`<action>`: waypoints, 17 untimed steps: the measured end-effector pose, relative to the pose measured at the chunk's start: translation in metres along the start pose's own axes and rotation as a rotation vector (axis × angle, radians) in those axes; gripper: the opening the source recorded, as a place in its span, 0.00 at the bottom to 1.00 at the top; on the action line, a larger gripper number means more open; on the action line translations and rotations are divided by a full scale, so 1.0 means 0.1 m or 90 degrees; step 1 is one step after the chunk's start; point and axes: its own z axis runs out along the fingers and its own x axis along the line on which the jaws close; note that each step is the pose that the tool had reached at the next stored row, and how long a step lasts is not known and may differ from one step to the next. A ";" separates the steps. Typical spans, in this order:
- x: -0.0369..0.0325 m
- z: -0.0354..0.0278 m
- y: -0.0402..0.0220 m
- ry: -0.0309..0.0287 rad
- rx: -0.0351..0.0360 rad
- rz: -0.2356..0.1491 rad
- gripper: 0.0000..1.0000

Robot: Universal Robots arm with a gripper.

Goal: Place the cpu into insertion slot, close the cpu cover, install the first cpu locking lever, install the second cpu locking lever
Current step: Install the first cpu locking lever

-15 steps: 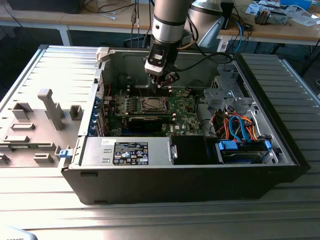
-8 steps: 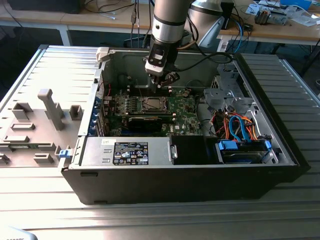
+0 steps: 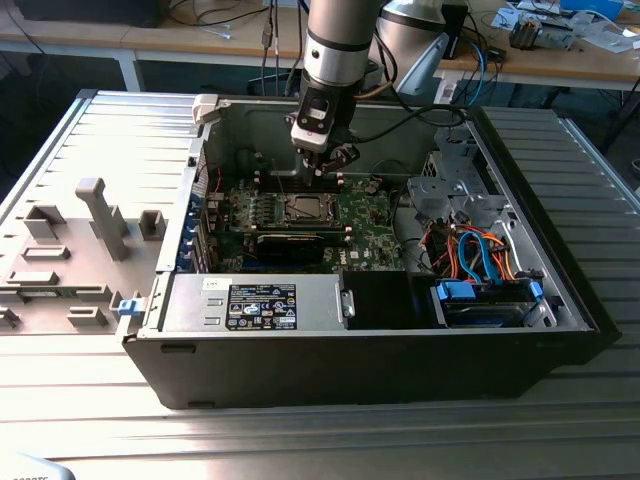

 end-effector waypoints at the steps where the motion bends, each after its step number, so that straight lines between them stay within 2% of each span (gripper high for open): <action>1: 0.000 0.000 0.000 0.0000 0.0000 -0.001 0.11; 14: 0.000 0.000 0.000 -0.0007 0.0011 -0.024 0.11; 16: 0.000 0.000 0.000 0.0007 -0.0001 -0.027 0.11; 17: 0.000 0.000 0.000 0.0039 -0.0034 -0.028 0.11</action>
